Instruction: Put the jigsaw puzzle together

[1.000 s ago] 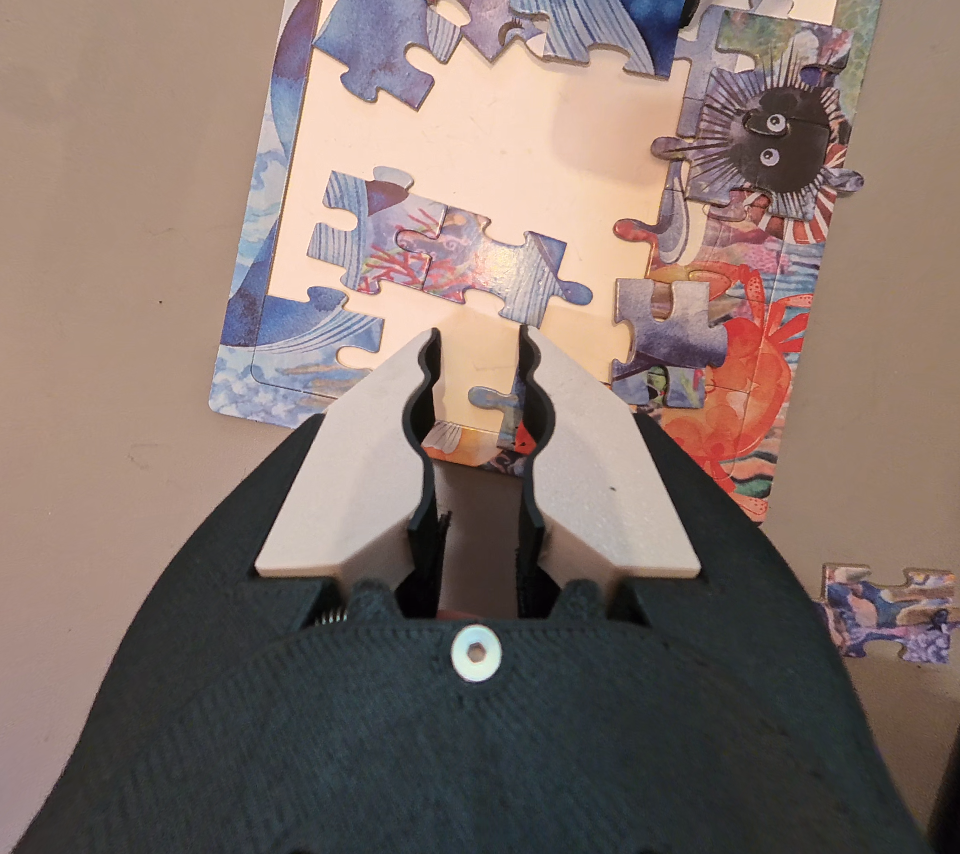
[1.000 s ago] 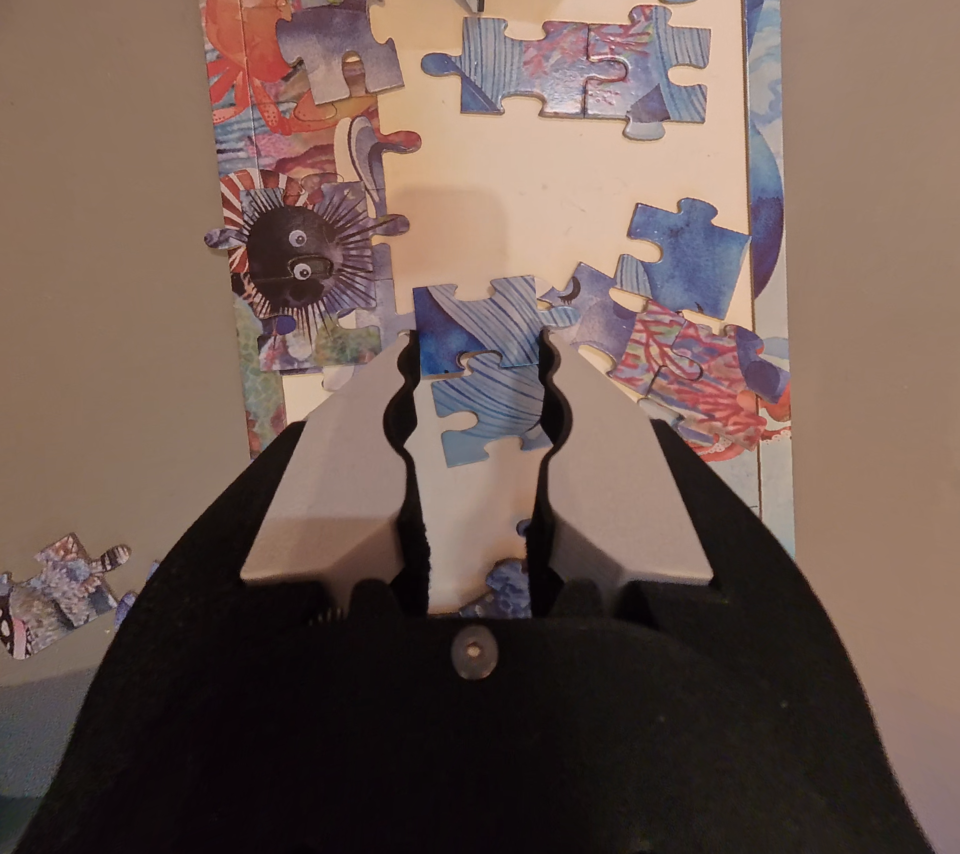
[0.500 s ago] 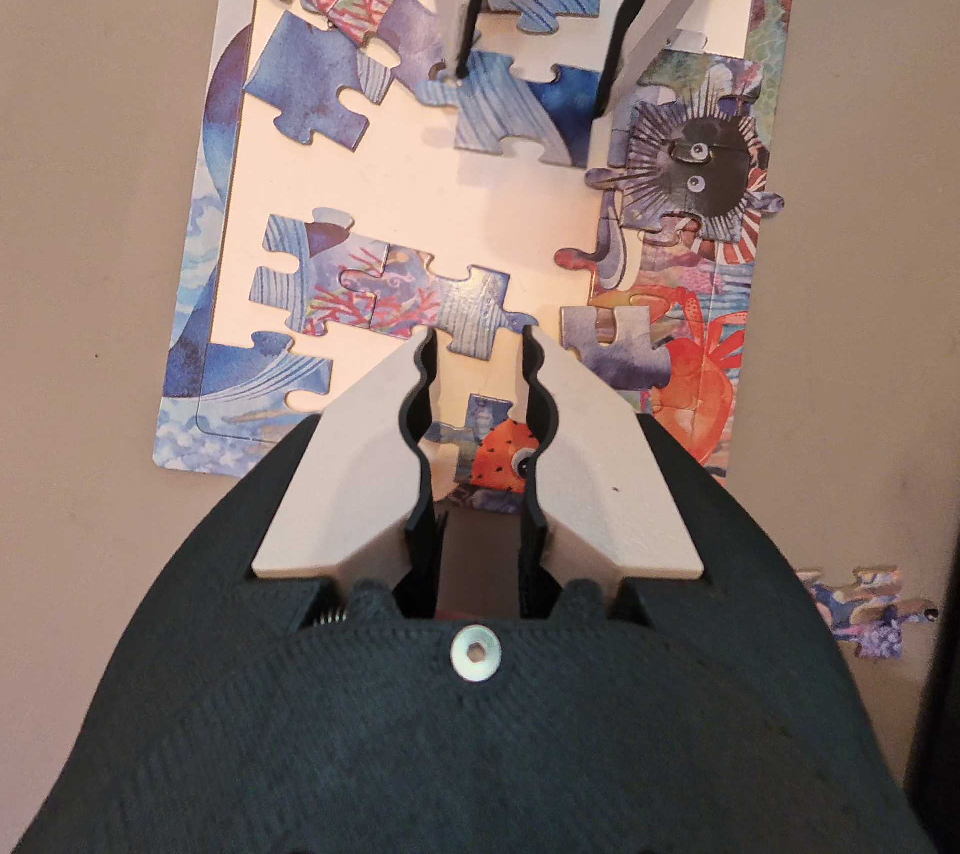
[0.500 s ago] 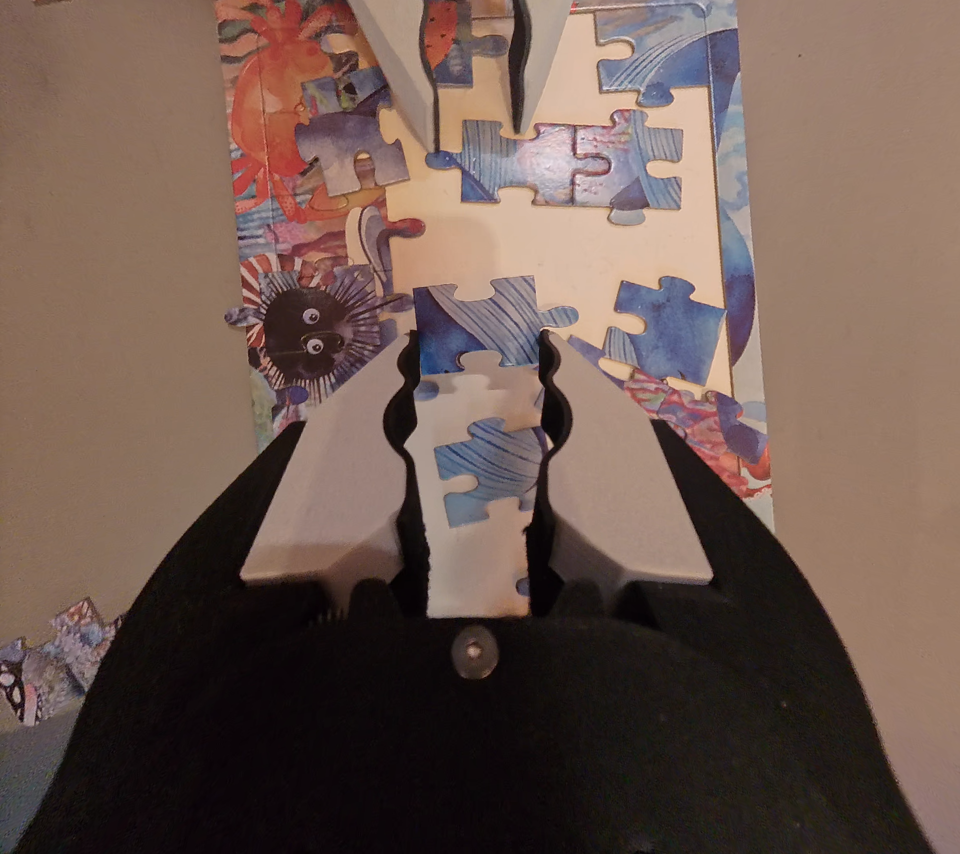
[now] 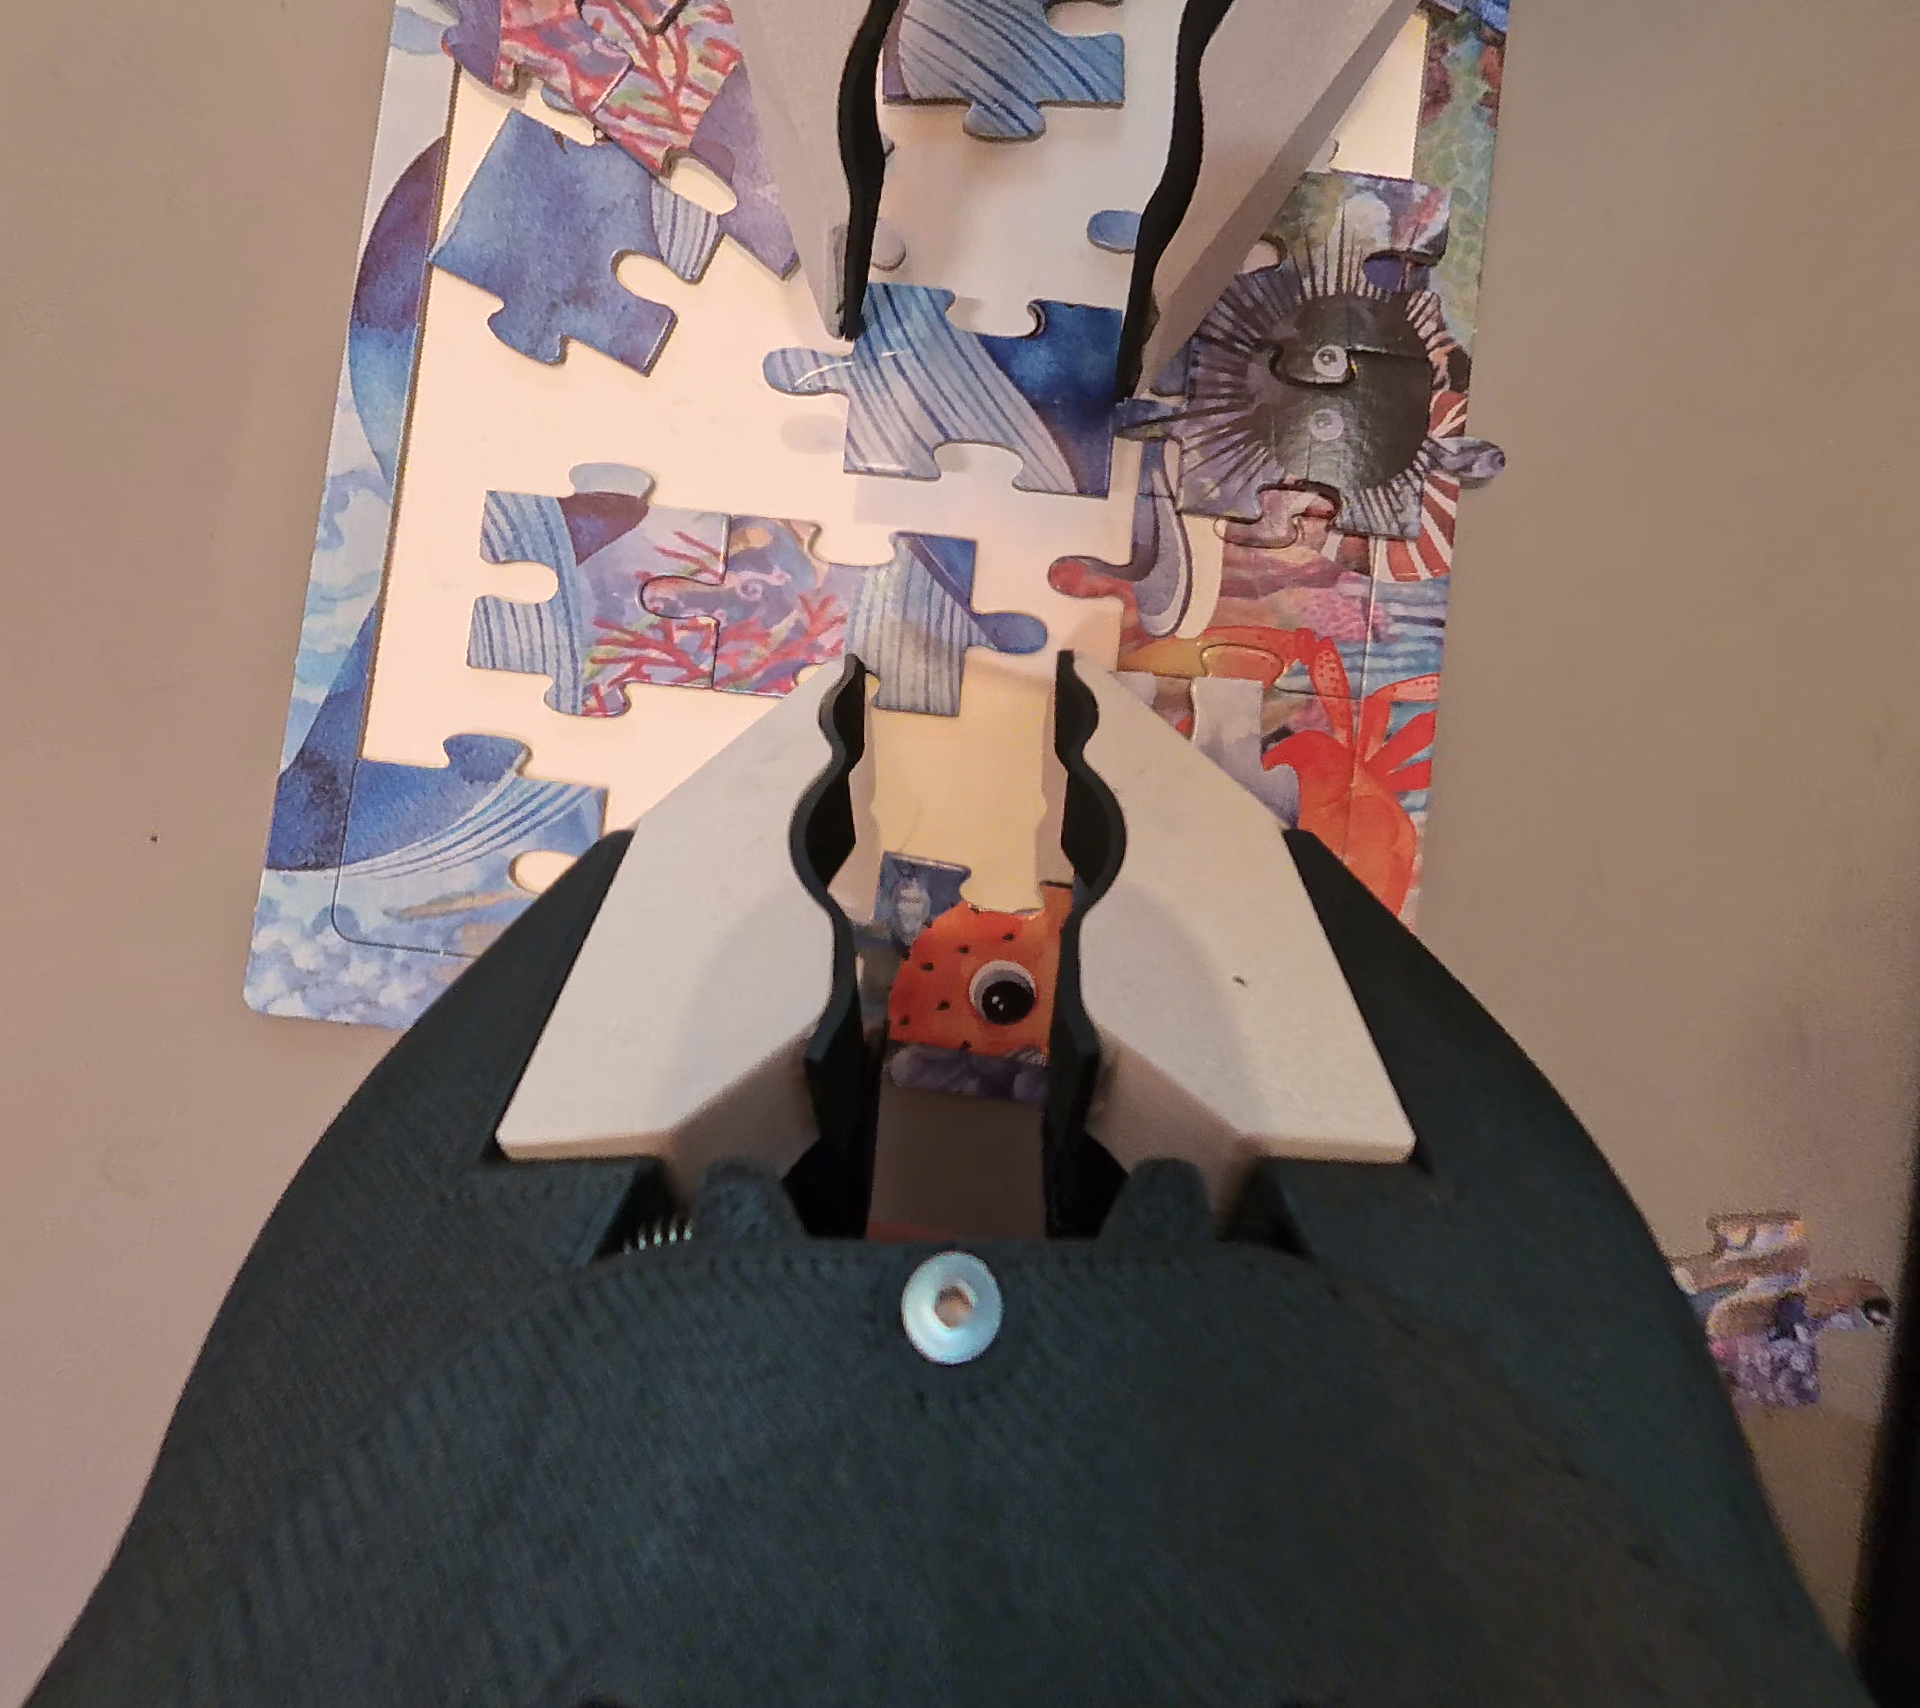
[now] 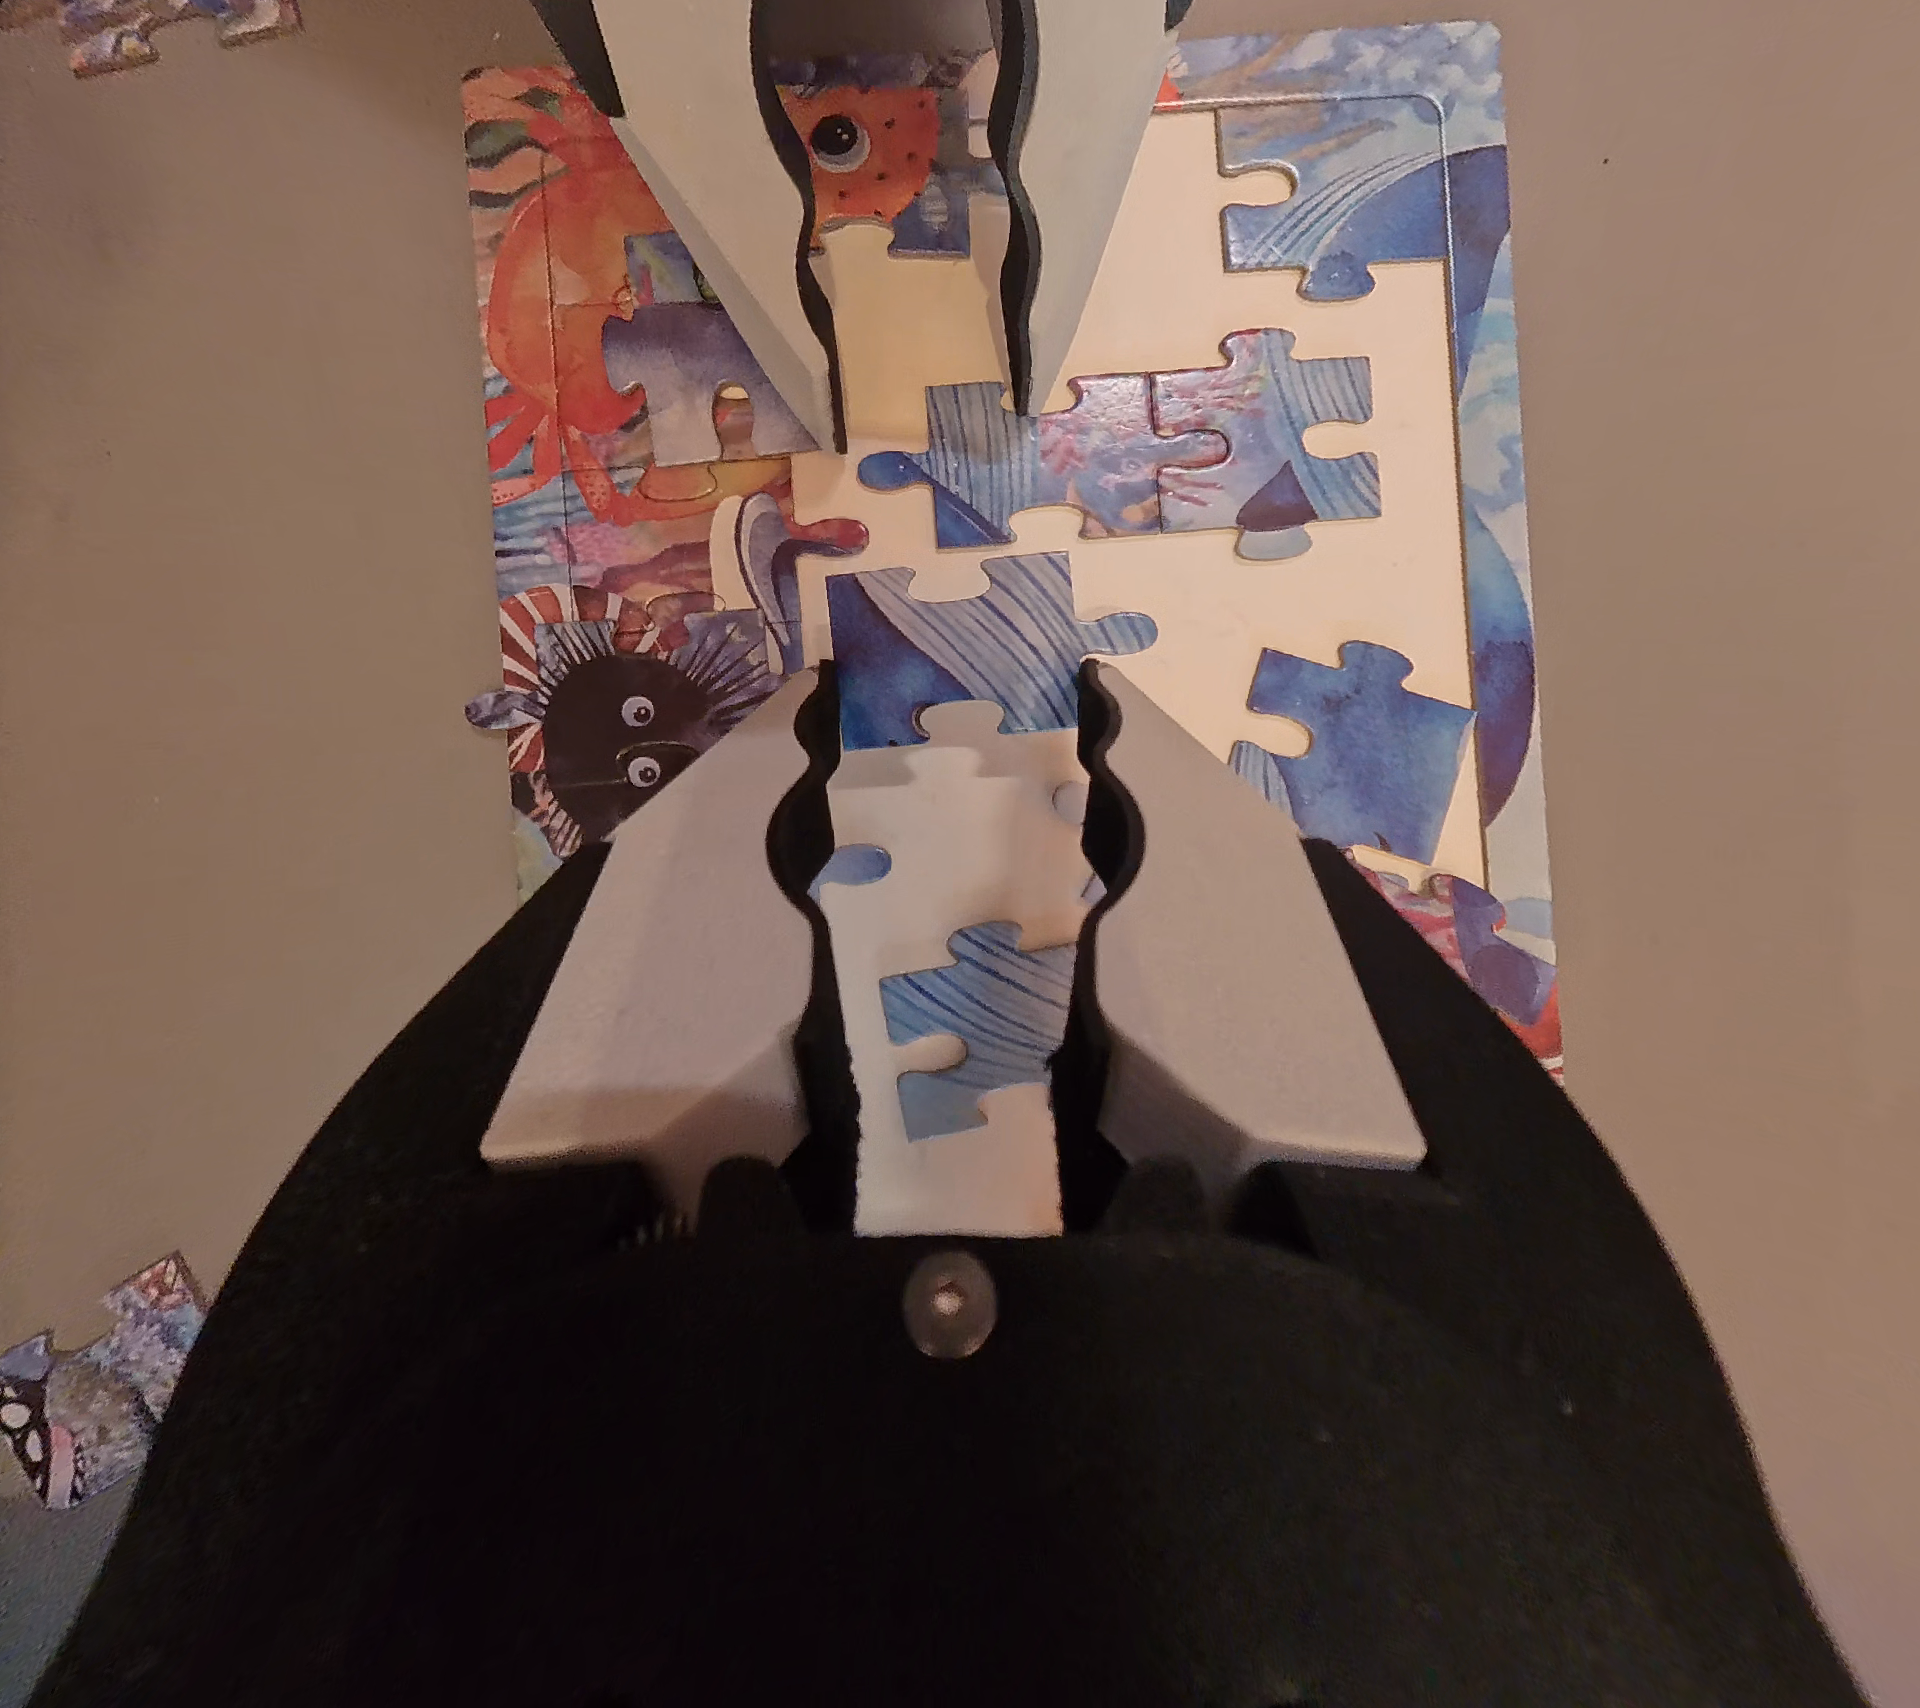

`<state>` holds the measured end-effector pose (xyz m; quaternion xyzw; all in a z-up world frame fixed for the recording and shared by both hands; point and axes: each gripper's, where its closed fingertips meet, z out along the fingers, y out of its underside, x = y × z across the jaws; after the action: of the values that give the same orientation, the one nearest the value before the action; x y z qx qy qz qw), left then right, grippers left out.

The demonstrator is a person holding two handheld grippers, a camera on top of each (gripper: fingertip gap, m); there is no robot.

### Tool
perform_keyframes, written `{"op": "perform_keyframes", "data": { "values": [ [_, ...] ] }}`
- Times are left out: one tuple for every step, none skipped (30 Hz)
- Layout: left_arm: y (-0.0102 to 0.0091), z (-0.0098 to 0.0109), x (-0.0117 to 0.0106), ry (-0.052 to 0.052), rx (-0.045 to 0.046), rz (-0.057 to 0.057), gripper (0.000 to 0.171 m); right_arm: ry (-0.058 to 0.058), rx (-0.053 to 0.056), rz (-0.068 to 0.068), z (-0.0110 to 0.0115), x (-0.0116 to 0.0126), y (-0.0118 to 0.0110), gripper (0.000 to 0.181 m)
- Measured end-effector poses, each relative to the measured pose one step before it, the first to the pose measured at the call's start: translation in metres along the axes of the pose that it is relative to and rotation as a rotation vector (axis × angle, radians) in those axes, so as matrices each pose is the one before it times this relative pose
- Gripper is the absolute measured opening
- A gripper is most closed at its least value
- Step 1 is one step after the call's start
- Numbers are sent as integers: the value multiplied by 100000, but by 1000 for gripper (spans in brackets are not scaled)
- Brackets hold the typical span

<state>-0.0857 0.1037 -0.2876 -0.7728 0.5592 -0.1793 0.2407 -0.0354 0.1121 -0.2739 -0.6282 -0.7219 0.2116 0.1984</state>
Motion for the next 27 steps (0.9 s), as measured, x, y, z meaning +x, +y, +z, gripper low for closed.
{"op": "perform_keyframes", "data": {
  "values": [
    [-125, 90, 20, -140, 378, 331, 36, 223, -307, 143, 19, 35, 109, 44],
    [-140, 112, 19, -106, 399, 355, 36, 239, -456, 588, 8, 64, 150, 44],
    [-150, 106, -4, -137, 428, 167, 36, 142, -403, 459, -6, 48, 152, 44],
    [-173, 132, 38, 5, 522, 389, 36, 24, -283, 301, -16, 21, 144, 44],
    [-195, 164, 80, 178, 443, 801, 36, 28, -308, 445, -26, 22, 143, 45],
    [-172, 152, 57, -113, 286, 1116, 36, 161, -485, 555, -39, 53, 170, 44],
    [-121, 71, 88, 191, 121, 829, 36, 53, -198, 403, -79, 28, 112, 44],
    [-22, -83, -34, -304, -34, 639, 37, 93, 353, 194, -114, 37, 22, 44],
    [42, -281, -353, -1847, 408, 365, 37, 50, 687, 230, -134, 29, -53, 44],
    [82, -436, -460, -1735, 765, -878, 37, 116, 776, 233, -137, 48, -71, 44],
    [149, -464, -386, -810, 652, -1695, 37, 105, 528, 188, -113, 53, -46, 44],
    [202, -374, -483, -1499, 359, -1641, 38, 85, 152, 117, -71, 37, 12, 44],
    [347, -189, -640, -2583, -890, -1660, 40, -19, 45, 30, -37, 22, 18, 44],
    [371, -15, -537, -2331, -1343, -1190, 43, -20, 102, 71, 3, 10, 10, 44],
    [162, 115, -341, -1414, -530, -1061, 48, 29, 30, 144, 26, 23, 15, 44],
    [21, 229, -162, -533, -159, -1080, 49, -47, -94, 182, 53, 2, 32, 44],
    [-77, 306, 110, 653, 18, -383, 50, -42, -173, 70, 82, 0, 64, 44],
    [-111, 343, 298, 1238, 12, 303, 51, -67, -155, 45, 78, -12, 69, 44],
    [-275, 231, 232, 1032, 793, -26, 51, -251, -93, 269, 73, -27, 93, 44],
    [-270, 198, 98, 330, 419, -293, 54, -105, 20, 238, 52, 5, 83, 44],
    [-186, 220, 117, 104, 31, 615, 54, -64, 90, 203, 21, 11, 73, 44],
    [-319, 197, 154, 229, 653, 392, 54, -170, 160, 290, -11, 9, 65, 44],
    [-293, 229, 245, 356, 157, 886, 53, -71, 270, 203, -15, 30, 30, 44],
    [-355, 222, 191, -67, 182, 1277, 52, -68, 331, 190, -39, 39, 27, 44],
    [-381, 257, 214, 219, 413, 1341, 52, -306, 423, 322, -36, 8, 1, 44],
    [-353, 271, 218, 663, 690, 742, 52, -244, 452, 253, -37, 22, -18, 44],
    [-302, 213, 62, 134, 772, 438, 53, -92, 199, 105, -36, 14, 26, 44]
  ]
}}
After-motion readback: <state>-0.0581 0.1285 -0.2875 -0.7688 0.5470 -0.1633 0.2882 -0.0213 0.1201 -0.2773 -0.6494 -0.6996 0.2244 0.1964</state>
